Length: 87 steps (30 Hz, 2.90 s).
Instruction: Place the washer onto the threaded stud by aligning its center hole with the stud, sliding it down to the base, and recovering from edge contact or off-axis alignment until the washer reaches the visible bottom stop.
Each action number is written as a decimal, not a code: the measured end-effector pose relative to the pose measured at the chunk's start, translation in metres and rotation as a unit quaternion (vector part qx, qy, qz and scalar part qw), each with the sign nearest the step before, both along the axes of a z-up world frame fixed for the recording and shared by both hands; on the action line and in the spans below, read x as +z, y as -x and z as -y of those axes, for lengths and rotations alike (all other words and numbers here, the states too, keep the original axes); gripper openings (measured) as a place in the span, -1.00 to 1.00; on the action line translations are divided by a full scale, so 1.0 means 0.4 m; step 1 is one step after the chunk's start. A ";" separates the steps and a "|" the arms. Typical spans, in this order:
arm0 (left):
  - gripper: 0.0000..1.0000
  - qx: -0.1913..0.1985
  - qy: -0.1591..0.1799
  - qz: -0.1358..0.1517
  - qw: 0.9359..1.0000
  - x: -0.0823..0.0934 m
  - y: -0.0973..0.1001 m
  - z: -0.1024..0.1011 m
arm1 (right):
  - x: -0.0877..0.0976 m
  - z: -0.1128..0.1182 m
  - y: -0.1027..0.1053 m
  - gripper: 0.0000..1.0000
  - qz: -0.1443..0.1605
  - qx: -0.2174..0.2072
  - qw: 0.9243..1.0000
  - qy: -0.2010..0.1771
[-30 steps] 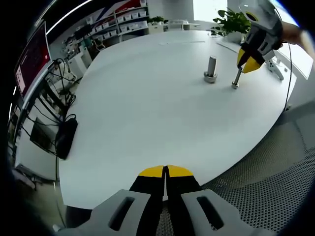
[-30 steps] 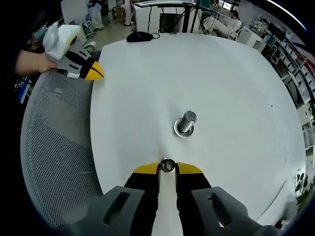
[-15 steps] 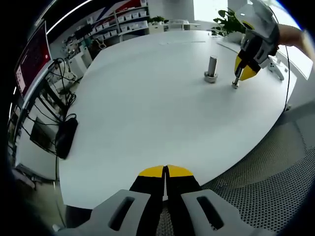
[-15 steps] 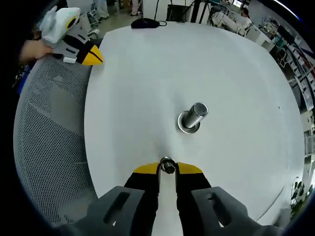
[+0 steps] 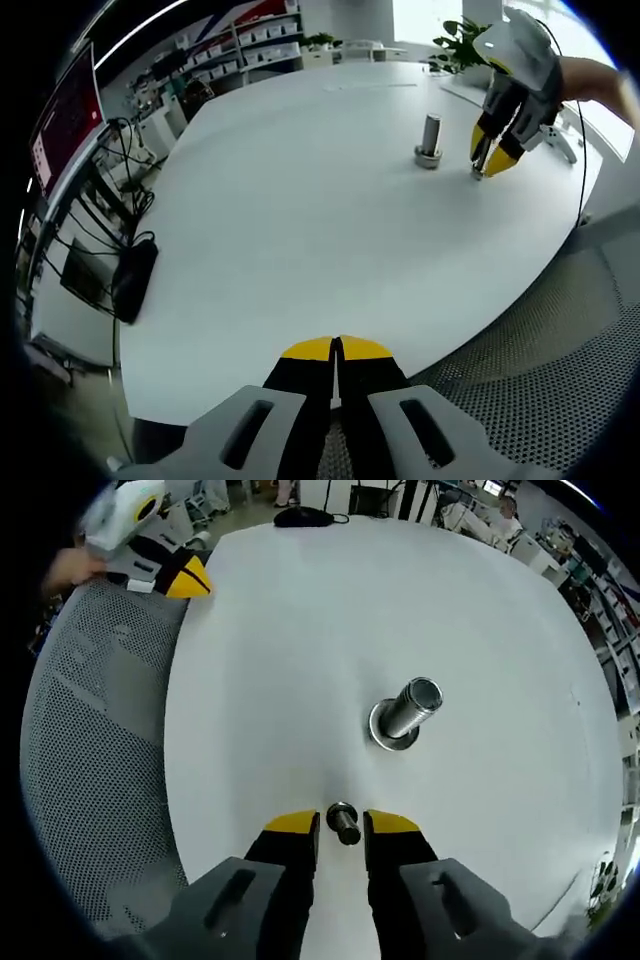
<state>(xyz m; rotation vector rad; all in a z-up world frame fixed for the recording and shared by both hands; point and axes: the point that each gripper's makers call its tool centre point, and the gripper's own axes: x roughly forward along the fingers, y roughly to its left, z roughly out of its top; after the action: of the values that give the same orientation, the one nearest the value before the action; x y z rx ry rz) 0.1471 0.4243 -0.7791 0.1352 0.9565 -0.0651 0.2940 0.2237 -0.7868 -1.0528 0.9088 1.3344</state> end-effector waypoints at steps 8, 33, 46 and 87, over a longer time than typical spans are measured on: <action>-1.00 -0.003 0.000 0.003 1.000 0.002 -0.002 0.001 | 0.033 -0.005 -0.001 -0.34 0.019 -0.019 0.999 -0.033; -1.00 -0.010 0.011 0.012 1.000 0.013 -0.003 0.017 | 0.286 0.099 0.051 0.52 0.029 -0.255 0.892 -0.372; -1.00 -0.029 0.016 0.008 0.999 0.012 0.002 0.032 | 0.276 0.304 0.064 0.85 0.067 -0.422 0.799 -0.422; -1.00 -0.033 0.014 0.034 0.999 0.029 -0.009 0.037 | 0.154 0.329 0.139 0.54 0.081 -0.487 0.778 -0.388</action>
<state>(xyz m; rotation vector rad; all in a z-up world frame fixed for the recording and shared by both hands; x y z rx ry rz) 0.1505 0.4095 -0.7674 0.1432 0.8837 -0.1337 0.2386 0.0921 -0.7250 0.0312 0.5188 0.5705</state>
